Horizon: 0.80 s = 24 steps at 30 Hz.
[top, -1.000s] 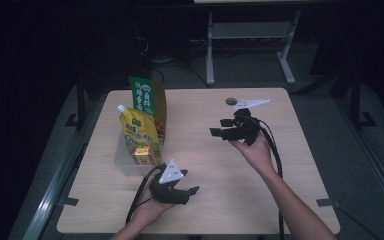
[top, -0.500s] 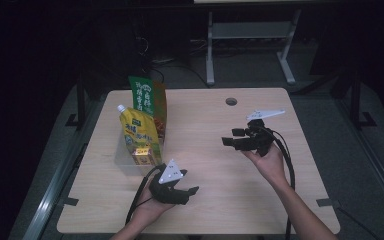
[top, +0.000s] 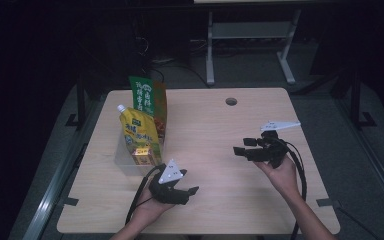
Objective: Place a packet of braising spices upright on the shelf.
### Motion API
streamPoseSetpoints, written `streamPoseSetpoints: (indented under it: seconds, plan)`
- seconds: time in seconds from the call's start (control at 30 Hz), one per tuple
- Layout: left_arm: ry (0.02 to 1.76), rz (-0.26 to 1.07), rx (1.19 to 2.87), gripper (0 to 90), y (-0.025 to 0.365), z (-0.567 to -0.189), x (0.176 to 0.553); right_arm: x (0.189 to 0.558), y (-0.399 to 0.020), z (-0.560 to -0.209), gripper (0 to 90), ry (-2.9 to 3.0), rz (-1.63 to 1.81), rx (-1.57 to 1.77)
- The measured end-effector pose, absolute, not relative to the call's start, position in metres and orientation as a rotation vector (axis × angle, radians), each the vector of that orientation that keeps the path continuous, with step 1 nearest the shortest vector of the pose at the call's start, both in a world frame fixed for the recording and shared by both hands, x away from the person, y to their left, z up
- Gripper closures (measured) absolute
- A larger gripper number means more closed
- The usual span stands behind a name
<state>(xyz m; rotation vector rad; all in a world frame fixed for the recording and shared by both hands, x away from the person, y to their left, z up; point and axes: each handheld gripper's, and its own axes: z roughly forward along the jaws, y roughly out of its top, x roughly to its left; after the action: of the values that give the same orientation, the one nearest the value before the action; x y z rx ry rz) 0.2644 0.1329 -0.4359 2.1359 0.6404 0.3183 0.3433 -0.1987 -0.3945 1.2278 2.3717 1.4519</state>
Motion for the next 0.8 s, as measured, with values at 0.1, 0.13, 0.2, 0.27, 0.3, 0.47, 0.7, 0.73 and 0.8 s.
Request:
streamPoseSetpoints:
  seconds: [0.1,0.13,0.2,0.27,0.3,0.47,0.7,0.73,0.8]
  plan:
    - [0.637,0.321,2.143,31.3,0.134,-0.436,0.265,0.338,-0.203,-0.398,35.7,2.366,1.447,1.242]
    - [0.638,0.320,2.142,31.2,0.134,-0.435,0.264,0.337,-0.205,-0.400,35.7,2.365,1.445,1.244]
    - [0.639,0.321,2.141,31.2,0.134,-0.436,0.264,0.335,-0.207,-0.402,35.5,2.368,1.444,1.256]
    - [0.642,0.320,2.141,31.1,0.134,-0.436,0.264,0.333,-0.209,-0.405,35.6,2.362,1.448,1.260]
    - [0.646,0.317,2.136,31.0,0.134,-0.436,0.264,0.332,-0.211,-0.405,35.5,2.364,1.444,1.264]
    - [0.643,0.319,2.142,30.7,0.133,-0.436,0.264,0.326,-0.215,-0.412,35.1,2.370,1.440,1.287]
    - [0.641,0.315,2.141,30.3,0.133,-0.436,0.263,0.316,-0.221,-0.423,34.2,2.372,1.446,1.313]
    - [0.642,0.316,2.141,30.2,0.133,-0.436,0.263,0.315,-0.222,-0.425,34.1,2.373,1.439,1.312]
    - [0.641,0.313,2.143,30.0,0.133,-0.437,0.263,0.311,-0.224,-0.429,33.5,2.374,1.425,1.324]
